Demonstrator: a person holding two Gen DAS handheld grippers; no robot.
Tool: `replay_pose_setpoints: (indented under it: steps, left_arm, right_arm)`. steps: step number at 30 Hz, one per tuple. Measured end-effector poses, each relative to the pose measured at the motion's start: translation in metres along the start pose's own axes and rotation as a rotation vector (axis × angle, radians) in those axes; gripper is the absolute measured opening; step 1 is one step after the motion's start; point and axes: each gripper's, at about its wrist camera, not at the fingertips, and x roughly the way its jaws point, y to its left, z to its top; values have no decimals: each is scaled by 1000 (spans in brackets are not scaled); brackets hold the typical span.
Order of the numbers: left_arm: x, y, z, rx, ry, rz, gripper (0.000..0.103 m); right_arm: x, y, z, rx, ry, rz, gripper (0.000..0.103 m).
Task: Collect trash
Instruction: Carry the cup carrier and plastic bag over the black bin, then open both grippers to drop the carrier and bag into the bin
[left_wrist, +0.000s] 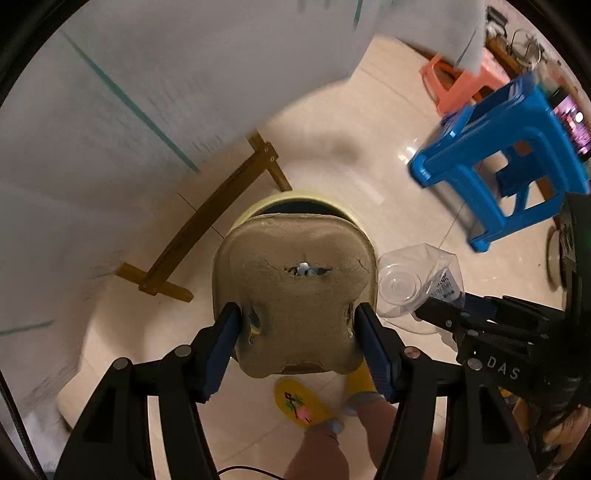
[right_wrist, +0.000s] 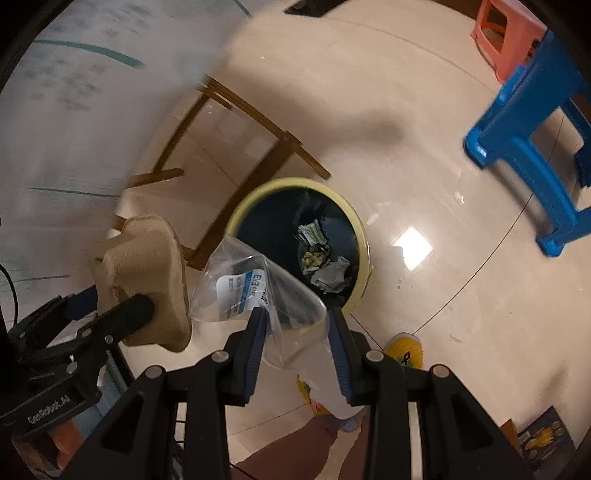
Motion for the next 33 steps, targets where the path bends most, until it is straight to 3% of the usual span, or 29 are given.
replay_pose_setpoints:
  steps: [1,8,14,15,17,27,31,33]
  left_arm:
    - [12,1,0,-3,27,41,62]
    - [80,18,-4,78,55,83,63]
    - [100,30,-6,83,55,119,65]
    - [100,29,-4,81,54,126,74]
    - [101,34,-6,73,43,138,81]
    - [84,61,-20,-27,-13,174,81]
    - [72,68,-27,-72,-41,181,81]
    - [66,71,-30,-96,-49,175,82]
  right_arm:
    - [9,-3,0,6,1,-7,34]
    - [65,-12,0,34,-9,-21,34]
    - [98,-4,5,20,-6,-32,34]
    - [101,-2,6,17,-4,-32,34]
    - [108,2,8,9,0,-34,34]
    - [129,27,21,-67,49,-61,35]
    - [125,37,20,-96,32,-57,52]
    - [120,42,19,-110,15,-56,54]
